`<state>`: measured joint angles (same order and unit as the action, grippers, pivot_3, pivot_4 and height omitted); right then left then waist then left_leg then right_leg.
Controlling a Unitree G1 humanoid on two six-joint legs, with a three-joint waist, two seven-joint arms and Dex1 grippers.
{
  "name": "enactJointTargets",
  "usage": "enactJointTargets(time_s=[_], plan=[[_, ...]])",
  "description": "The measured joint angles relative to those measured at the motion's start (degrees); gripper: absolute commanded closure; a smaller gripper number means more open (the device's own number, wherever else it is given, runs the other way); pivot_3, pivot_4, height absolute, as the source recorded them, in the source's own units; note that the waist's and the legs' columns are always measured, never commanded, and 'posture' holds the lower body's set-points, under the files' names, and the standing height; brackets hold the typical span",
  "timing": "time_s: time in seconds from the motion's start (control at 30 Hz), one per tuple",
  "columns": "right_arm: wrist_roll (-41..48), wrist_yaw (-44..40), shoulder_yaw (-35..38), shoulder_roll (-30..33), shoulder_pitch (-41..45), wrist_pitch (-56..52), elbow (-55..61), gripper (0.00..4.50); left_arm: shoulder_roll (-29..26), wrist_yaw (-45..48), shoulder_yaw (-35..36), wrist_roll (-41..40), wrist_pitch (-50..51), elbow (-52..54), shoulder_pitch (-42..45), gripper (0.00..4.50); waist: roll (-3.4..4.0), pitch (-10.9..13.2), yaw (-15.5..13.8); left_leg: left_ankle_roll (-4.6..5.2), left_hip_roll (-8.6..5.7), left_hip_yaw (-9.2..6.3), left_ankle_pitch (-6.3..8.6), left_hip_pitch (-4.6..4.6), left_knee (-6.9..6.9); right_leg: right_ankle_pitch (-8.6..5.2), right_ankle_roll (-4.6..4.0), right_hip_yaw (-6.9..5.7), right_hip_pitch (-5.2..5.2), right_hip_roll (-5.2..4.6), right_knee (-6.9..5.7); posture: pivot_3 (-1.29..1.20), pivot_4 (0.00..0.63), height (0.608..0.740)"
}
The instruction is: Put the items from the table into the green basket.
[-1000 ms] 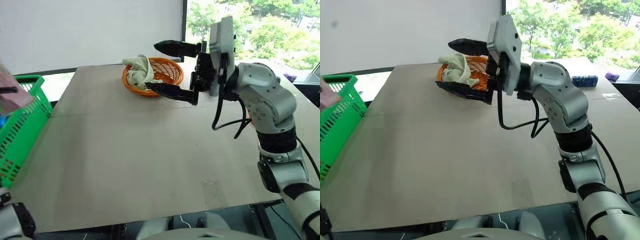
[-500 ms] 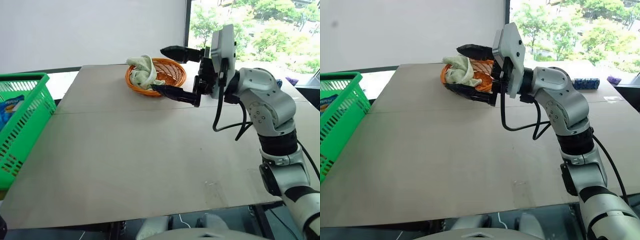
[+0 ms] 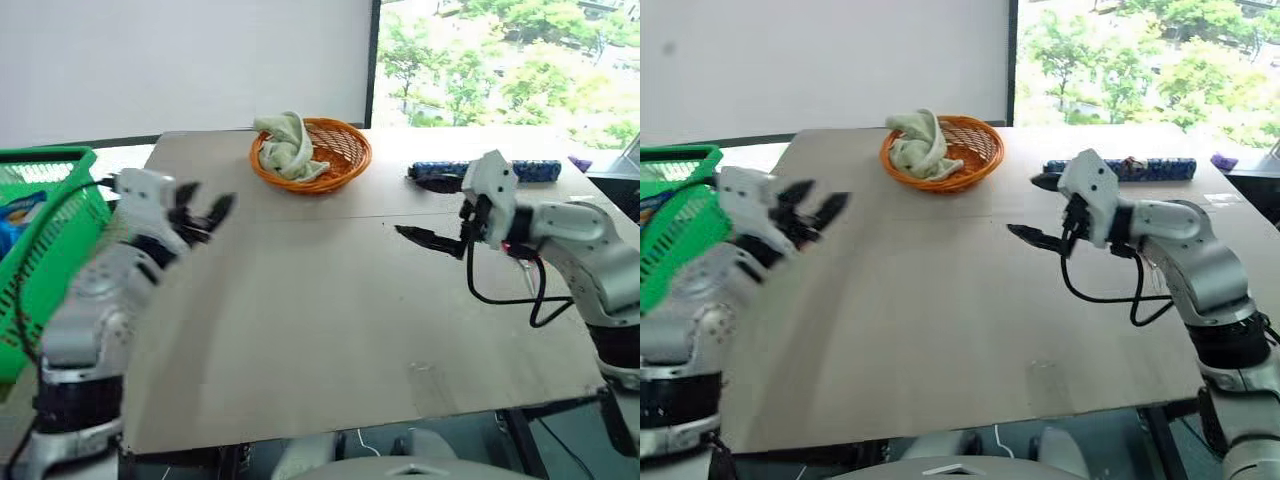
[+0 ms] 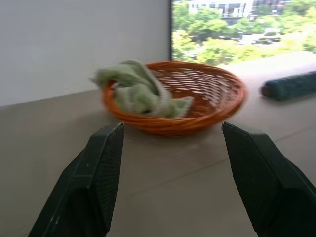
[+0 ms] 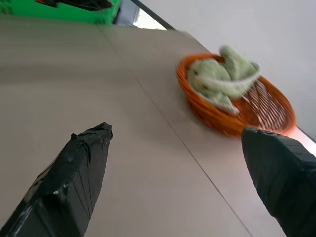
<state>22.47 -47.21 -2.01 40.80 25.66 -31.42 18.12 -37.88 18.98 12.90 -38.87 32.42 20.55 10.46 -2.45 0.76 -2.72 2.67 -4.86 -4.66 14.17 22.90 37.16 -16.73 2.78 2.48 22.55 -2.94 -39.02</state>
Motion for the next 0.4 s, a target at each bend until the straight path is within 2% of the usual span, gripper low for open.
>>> enactJointTargets(time_s=[0.1, 0.27, 0.4], plan=[[-1.37, 1.86, 4.37, 3.01, -8.61, -0.66, 1.50, 0.00, 0.10, 0.70, -1.70, -0.62, 3.24, 4.94, -3.99, 1.27, 0.50, -0.06, 1.48, 0.00, 0.04, 0.04, 0.00, -0.14, -0.07, -0.01, -0.02, 0.13, -0.03, 0.05, 0.02, -0.01, 0.014, 0.740], [-1.62, 3.48, 11.08, 4.42, -19.66, -1.73, 4.48, 0.00, -2.13, 6.20, -2.02, 0.92, 4.14, 4.29, -10.07, 1.27, 1.22, 0.31, 2.90, 0.24, 0.04, 0.11, 0.14, -0.25, 0.03, -0.01, -0.02, 0.19, -0.17, 0.06, 0.04, -0.06, 0.024, 0.740], [-1.66, 4.28, 15.52, 4.38, -26.65, -1.60, 5.67, 0.00, -3.29, 10.08, 0.35, 1.46, 4.18, 3.68, -14.95, 1.27, 1.70, 0.65, 3.21, 0.30, 0.03, 0.10, 0.19, -0.52, 0.09, -0.01, -0.02, 0.16, -0.53, -0.01, 0.14, -0.06, 0.030, 0.740]])
